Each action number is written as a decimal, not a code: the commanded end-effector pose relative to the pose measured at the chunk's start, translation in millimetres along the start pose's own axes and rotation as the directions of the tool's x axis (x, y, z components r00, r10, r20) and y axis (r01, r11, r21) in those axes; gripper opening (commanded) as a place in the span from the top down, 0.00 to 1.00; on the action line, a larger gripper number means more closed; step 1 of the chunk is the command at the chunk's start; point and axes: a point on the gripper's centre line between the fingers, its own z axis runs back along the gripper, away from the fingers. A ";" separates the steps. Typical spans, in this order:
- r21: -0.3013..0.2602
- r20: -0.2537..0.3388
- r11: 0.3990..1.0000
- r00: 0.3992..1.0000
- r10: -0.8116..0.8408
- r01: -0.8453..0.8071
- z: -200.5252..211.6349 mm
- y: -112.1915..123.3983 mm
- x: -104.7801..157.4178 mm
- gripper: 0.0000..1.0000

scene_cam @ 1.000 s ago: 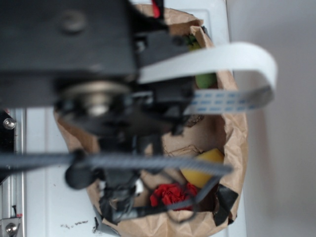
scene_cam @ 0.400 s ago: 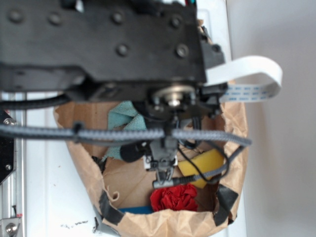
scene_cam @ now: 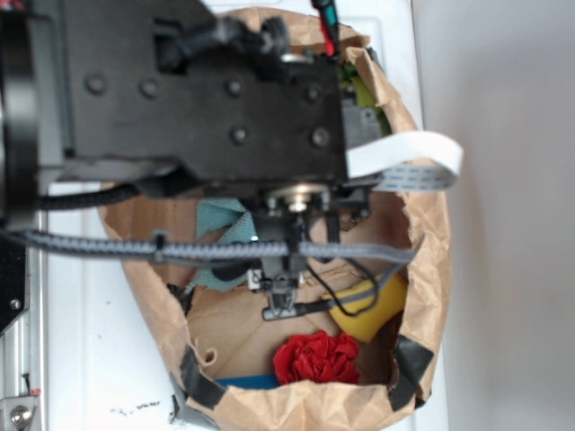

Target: Grab the blue cloth.

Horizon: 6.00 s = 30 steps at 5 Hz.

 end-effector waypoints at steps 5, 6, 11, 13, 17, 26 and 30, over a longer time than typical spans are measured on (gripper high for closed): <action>-0.003 0.033 0.998 0.997 0.067 -0.067 0.4 2.5 -15.4 0.00; 0.006 0.009 0.991 0.991 0.130 -0.131 -13.7 -1.7 -12.2 0.00; -0.021 -0.003 0.925 0.925 0.379 -0.379 -42.9 2.9 7.0 0.00; -0.050 0.002 0.915 0.916 0.401 -0.400 -49.9 0.3 7.0 0.00; -0.046 0.028 0.910 0.910 0.414 -0.412 -72.5 -13.8 7.1 0.00; -0.103 0.204 0.994 0.978 0.055 -0.034 28.2 -12.5 -7.0 1.00; -0.057 0.139 0.998 0.990 0.003 0.005 82.7 -14.5 19.5 1.00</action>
